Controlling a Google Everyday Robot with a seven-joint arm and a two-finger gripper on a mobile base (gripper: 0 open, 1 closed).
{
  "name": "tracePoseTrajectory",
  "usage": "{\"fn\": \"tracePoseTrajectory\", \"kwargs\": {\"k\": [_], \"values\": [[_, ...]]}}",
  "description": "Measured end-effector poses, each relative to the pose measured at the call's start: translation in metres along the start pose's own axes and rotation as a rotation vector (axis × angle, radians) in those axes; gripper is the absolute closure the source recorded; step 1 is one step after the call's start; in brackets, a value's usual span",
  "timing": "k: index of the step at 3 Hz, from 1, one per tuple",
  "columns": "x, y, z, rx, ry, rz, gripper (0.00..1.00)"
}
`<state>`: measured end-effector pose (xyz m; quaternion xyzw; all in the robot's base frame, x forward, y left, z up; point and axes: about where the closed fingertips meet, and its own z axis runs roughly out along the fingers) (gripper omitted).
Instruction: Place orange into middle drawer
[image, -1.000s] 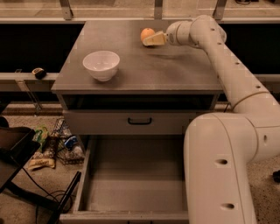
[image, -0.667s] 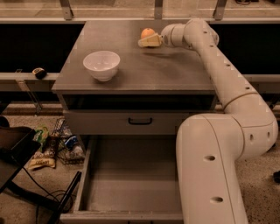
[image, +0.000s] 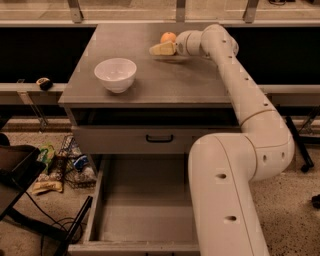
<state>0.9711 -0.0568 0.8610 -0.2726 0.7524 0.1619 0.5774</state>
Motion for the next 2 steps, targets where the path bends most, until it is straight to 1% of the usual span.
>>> {"fn": "tracePoseTrajectory", "kwargs": {"k": [1, 2], "values": [[0.0044, 0.0034, 0.0093, -0.007, -0.003, 0.014, 0.19], [0.0051, 0.001, 0.013, -0.004, -0.024, 0.033, 0.42]]}}
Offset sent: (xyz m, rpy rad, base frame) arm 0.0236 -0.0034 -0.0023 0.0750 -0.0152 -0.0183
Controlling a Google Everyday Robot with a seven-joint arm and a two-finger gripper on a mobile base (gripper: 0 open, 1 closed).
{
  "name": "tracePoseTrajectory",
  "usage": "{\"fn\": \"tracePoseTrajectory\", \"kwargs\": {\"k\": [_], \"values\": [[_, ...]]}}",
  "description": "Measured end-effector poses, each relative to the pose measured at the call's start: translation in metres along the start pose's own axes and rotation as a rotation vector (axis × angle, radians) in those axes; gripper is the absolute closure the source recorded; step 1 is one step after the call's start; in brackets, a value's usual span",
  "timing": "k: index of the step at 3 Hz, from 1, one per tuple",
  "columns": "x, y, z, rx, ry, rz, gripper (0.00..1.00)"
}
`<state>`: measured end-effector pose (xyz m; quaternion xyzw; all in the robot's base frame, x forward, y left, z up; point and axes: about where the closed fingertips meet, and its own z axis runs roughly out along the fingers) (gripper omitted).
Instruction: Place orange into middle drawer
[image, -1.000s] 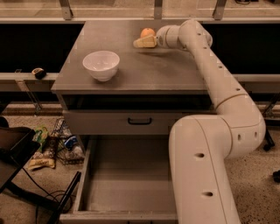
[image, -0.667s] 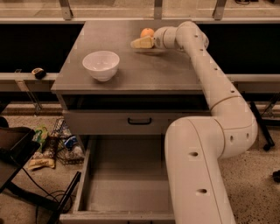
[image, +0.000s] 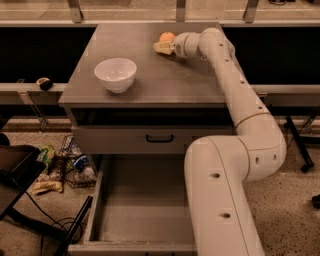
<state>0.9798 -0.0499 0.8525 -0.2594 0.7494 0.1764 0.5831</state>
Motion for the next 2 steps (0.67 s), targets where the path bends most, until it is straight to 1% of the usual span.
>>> {"fn": "tracePoseTrajectory", "kwargs": {"k": [2], "values": [[0.0001, -0.0002, 0.0007, 0.0, -0.003, 0.002, 0.89]]}}
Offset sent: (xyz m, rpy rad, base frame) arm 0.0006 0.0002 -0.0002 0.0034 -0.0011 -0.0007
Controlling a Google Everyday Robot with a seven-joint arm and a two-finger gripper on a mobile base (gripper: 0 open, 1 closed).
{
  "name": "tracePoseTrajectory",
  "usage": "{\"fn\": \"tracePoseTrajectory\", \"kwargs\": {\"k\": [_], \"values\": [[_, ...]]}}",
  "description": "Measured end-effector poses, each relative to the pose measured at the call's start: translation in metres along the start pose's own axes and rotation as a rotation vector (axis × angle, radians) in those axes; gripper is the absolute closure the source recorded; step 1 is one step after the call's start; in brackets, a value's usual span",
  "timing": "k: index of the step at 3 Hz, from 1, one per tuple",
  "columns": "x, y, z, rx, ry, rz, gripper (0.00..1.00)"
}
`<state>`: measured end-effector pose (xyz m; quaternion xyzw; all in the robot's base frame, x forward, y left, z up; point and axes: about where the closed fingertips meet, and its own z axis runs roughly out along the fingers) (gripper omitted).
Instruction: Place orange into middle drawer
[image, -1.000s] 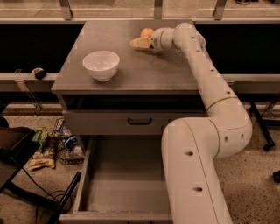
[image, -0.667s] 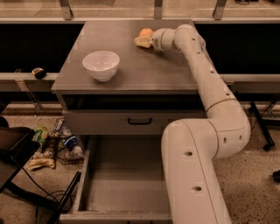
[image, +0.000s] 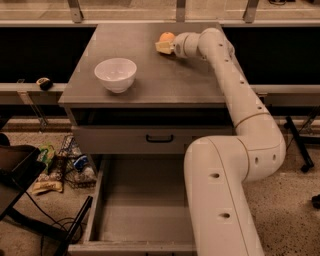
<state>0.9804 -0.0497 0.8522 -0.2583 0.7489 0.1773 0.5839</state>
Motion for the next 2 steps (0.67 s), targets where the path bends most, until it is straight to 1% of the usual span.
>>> {"fn": "tracePoseTrajectory", "kwargs": {"k": [1, 2], "values": [[0.0, 0.0, 0.0, 0.0, 0.0, 0.0, 1.0], [-0.011, 0.01, -0.012, -0.023, 0.041, -0.024, 1.0]]}}
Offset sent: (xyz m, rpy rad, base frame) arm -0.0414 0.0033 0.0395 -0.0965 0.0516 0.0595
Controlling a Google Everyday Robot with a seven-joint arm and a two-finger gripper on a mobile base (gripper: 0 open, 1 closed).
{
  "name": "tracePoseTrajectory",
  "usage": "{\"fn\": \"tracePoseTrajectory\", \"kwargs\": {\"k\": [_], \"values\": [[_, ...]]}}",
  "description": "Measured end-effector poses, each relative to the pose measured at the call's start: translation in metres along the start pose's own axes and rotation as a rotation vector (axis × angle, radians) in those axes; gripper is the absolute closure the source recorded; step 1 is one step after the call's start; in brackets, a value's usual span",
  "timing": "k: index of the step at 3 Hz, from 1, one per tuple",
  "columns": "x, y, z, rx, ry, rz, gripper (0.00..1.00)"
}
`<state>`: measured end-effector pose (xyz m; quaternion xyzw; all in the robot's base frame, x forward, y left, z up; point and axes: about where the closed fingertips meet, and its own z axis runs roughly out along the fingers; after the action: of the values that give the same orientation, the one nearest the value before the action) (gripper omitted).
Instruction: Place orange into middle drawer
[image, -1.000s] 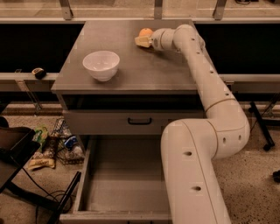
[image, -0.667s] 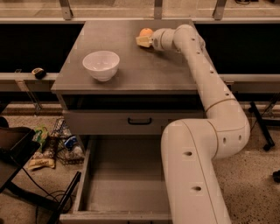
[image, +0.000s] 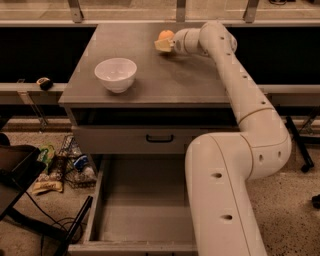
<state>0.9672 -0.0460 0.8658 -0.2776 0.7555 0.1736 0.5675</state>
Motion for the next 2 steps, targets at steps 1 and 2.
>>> {"fn": "tracePoseTrajectory", "kwargs": {"k": [1, 2], "values": [[0.007, 0.014, -0.037, -0.035, 0.161, -0.005, 1.0], [0.009, 0.028, -0.104, -0.045, 0.339, 0.022, 1.0]]}}
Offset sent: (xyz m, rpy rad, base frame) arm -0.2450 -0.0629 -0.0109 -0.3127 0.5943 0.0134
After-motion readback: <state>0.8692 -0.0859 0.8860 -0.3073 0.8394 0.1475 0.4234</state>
